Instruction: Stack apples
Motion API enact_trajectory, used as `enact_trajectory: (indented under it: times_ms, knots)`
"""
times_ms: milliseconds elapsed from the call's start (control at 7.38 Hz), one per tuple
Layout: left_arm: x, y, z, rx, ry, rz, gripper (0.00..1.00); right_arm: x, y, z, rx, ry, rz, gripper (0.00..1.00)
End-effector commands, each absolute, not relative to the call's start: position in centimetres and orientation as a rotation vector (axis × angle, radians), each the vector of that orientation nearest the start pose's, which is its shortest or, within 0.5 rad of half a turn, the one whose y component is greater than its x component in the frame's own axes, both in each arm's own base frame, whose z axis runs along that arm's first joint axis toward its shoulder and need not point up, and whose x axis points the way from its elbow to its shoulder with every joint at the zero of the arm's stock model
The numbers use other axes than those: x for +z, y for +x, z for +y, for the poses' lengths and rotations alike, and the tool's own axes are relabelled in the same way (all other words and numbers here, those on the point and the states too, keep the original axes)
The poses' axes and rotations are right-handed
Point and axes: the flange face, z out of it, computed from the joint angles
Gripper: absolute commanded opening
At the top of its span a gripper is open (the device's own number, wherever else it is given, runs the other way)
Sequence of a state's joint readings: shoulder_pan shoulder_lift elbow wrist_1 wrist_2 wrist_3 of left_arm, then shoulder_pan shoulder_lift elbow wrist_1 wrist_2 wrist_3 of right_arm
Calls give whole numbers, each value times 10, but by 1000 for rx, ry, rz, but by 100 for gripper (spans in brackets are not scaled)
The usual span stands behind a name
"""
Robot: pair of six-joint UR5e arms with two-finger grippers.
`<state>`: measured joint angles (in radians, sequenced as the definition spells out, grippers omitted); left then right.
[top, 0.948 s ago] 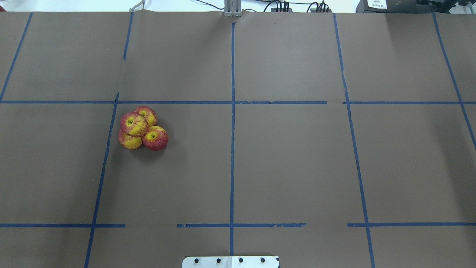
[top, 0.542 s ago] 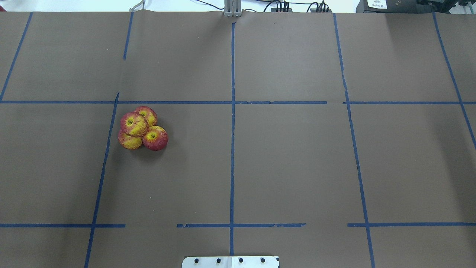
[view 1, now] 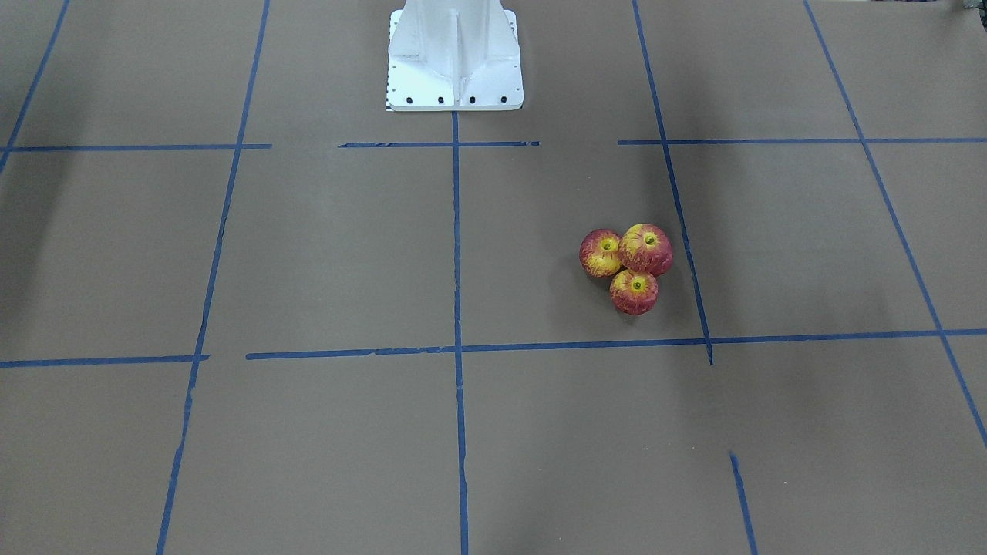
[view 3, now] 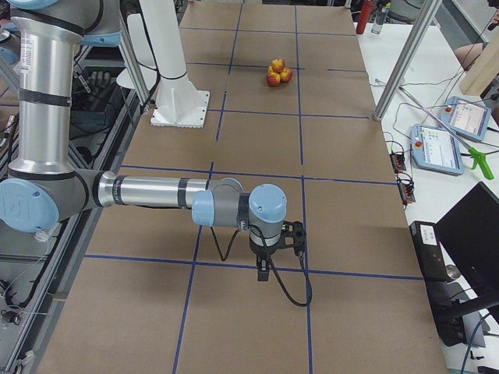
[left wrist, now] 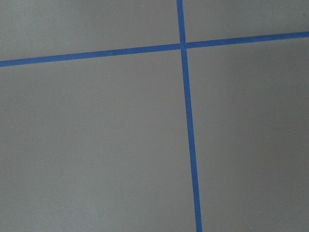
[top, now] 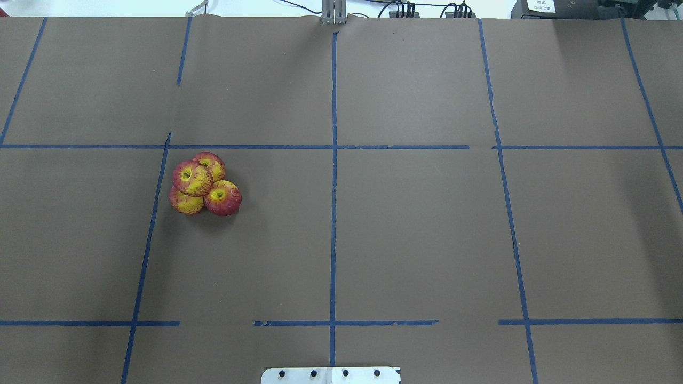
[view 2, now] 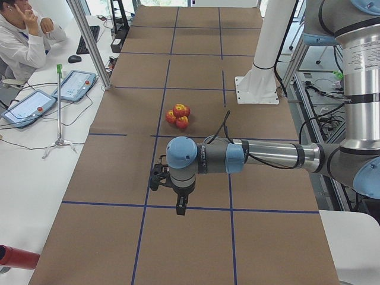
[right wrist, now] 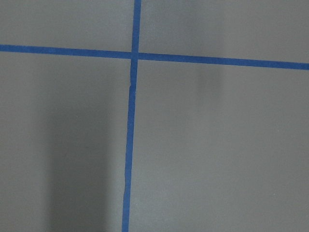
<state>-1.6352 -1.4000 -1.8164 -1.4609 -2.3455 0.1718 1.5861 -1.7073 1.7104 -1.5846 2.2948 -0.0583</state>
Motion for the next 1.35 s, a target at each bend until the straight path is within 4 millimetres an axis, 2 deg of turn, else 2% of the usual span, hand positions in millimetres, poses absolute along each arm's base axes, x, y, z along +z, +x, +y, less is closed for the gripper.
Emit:
enact_trajectory:
  times_ms: [0, 271, 812, 948, 1219]
  knots:
    - [629, -90, -407, 88, 54, 774, 100, 658, 74, -432, -37, 16, -724, 100]
    - [617, -90, -408, 95, 75, 771, 100, 658, 74, -432, -37, 16, -724, 100]
    - [615, -90, -417, 99, 81, 772, 100, 658, 74, -432, -37, 16, -724, 100]
    - [612, -91, -428, 100, 84, 770, 100, 658, 74, -432, -37, 16, -724, 100]
    - [607, -91, -430, 107, 97, 772, 100, 658, 74, -432, -37, 16, -724, 100]
